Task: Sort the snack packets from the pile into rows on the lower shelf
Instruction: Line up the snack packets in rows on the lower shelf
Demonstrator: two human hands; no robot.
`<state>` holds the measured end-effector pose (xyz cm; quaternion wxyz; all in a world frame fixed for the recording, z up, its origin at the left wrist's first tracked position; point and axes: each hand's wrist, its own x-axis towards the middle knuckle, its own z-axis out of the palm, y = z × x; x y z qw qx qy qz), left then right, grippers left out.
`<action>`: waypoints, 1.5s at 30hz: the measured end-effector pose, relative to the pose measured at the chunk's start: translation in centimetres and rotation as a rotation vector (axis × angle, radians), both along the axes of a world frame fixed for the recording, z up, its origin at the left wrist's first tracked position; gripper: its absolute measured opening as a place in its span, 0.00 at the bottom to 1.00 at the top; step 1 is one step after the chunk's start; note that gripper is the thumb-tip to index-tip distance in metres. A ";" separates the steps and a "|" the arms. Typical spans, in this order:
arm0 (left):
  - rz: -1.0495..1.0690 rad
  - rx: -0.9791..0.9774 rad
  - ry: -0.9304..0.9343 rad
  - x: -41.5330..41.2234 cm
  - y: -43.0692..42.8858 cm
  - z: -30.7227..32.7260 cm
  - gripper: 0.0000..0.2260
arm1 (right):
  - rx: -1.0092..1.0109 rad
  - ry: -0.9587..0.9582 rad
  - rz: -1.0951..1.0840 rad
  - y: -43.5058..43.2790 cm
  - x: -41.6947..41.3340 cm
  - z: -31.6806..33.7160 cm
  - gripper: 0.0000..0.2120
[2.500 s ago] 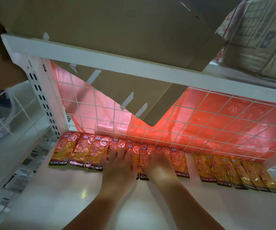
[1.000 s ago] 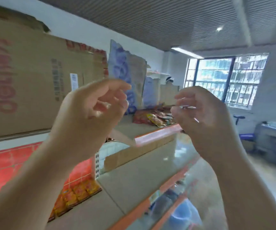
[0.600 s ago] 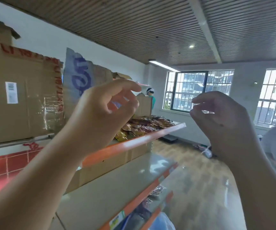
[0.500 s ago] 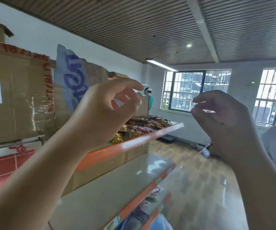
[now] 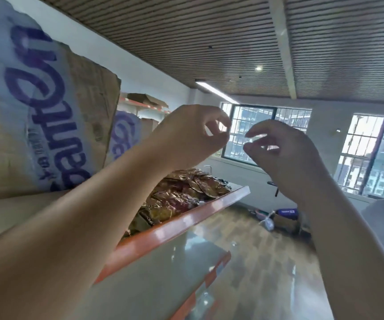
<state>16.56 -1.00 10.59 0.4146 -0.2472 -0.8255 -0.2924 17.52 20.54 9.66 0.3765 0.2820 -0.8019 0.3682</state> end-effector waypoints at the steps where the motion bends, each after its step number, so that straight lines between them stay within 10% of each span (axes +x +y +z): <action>1: 0.026 -0.023 -0.021 -1.5 -0.3 0.4 0.11 | 0.004 -0.009 0.003 -0.2 -1.3 0.3 0.04; 22: 0.505 -0.225 -0.321 -16.3 -3.6 -0.1 0.09 | 0.326 -0.105 0.381 -4.3 -31.4 -2.2 0.09; 30: 0.742 -0.176 -0.761 -27.0 -0.3 -3.0 0.09 | 0.620 -0.210 0.476 -7.4 -44.5 -3.3 0.06; 37: 0.951 -0.273 -1.006 -32.5 0.4 -6.7 0.17 | 1.099 -0.250 0.434 -11.8 -48.3 -4.3 0.16; 45: 0.960 -0.213 -1.037 -31.1 -0.2 -7.4 0.09 | 1.137 -0.271 0.579 -13.1 -49.9 -6.0 0.15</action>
